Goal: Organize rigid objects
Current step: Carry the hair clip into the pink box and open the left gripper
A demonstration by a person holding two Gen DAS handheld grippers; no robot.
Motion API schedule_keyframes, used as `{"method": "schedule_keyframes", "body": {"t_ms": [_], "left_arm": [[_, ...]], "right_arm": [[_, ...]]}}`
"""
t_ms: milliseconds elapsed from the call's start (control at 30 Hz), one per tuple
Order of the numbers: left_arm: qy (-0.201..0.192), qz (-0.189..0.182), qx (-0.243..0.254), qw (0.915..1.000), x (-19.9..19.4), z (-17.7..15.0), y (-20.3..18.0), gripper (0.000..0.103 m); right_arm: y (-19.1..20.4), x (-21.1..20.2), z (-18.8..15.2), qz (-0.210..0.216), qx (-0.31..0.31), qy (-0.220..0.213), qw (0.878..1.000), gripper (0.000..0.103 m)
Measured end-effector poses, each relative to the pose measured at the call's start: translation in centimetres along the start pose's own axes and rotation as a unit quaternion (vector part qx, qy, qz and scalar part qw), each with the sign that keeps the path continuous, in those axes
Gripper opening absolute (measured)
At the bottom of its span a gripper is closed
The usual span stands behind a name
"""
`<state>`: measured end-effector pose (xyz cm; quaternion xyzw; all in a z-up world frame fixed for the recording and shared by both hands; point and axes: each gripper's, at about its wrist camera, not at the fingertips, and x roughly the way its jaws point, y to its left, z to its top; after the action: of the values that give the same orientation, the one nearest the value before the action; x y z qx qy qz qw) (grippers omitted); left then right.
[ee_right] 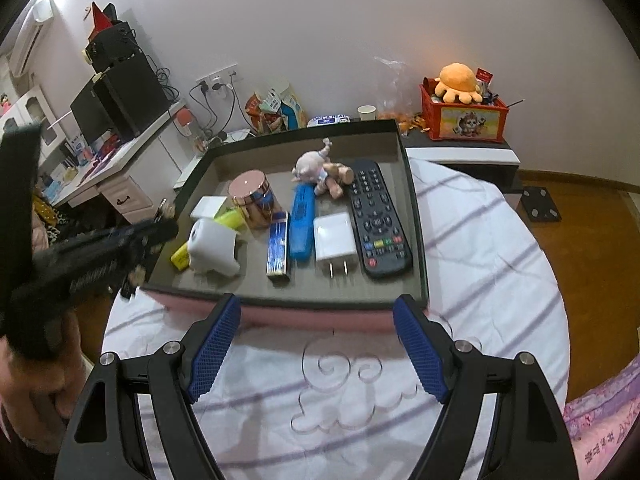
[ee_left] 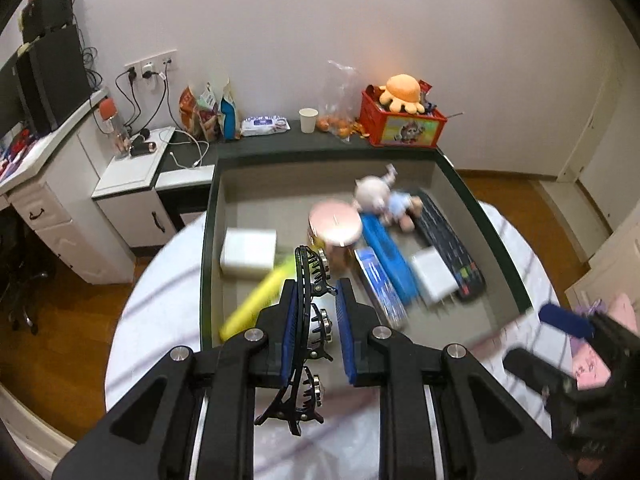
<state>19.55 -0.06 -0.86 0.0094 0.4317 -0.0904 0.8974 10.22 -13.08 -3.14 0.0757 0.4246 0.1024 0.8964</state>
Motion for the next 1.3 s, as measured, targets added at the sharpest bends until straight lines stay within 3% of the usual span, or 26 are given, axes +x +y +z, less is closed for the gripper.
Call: {"method": "schedule_keyframes", "body": {"t_ms": [267, 567, 667, 833, 867, 900, 967, 1200, 1300], "left_arm": [[0.008, 0.007, 0.003, 0.9999, 5.8, 5.0, 2.1, 0.019], [0.042, -0.008, 0.011, 0.9990, 12.6, 6.7, 2.7, 0.019], [0.058, -0.028, 0.004, 0.9979, 13.6, 7.2, 2.8, 0.019], [0.059, -0.006, 0.012, 0.9982, 13.8, 7.3, 2.4, 0.021], [0.058, 0.003, 0.008, 0.9983, 13.7, 7.3, 2.5, 0.034], [0.058, 0.011, 0.004, 0.9983, 13.7, 7.2, 2.5, 0.055], [0.055, 0.022, -0.012, 0.9982, 13.6, 7.1, 3.1, 0.081], [0.039, 0.033, -0.003, 0.9987, 12.6, 6.6, 3.0, 0.087], [0.035, 0.024, -0.010, 0.9990, 11.5, 6.5, 3.2, 0.094]], "right_arm": [[-0.3, 2.8, 2.9, 0.002, 0.001, 0.008, 1.000, 0.080], [-0.6, 5.8, 4.6, -0.006, 0.001, 0.023, 1.000, 0.080], [-0.7, 6.4, 4.9, -0.008, 0.001, 0.028, 1.000, 0.080], [-0.6, 6.8, 5.2, -0.011, 0.000, 0.030, 0.999, 0.080], [-0.5, 6.9, 5.2, -0.010, -0.001, 0.030, 0.999, 0.080], [-0.4, 7.0, 5.2, -0.009, -0.001, 0.030, 0.999, 0.080], [-0.3, 7.0, 5.1, -0.008, -0.002, 0.031, 0.999, 0.080], [-0.1, 6.5, 5.2, -0.012, -0.005, 0.024, 1.000, 0.080], [0.0, 6.3, 5.3, -0.015, -0.005, 0.020, 1.000, 0.080]]}}
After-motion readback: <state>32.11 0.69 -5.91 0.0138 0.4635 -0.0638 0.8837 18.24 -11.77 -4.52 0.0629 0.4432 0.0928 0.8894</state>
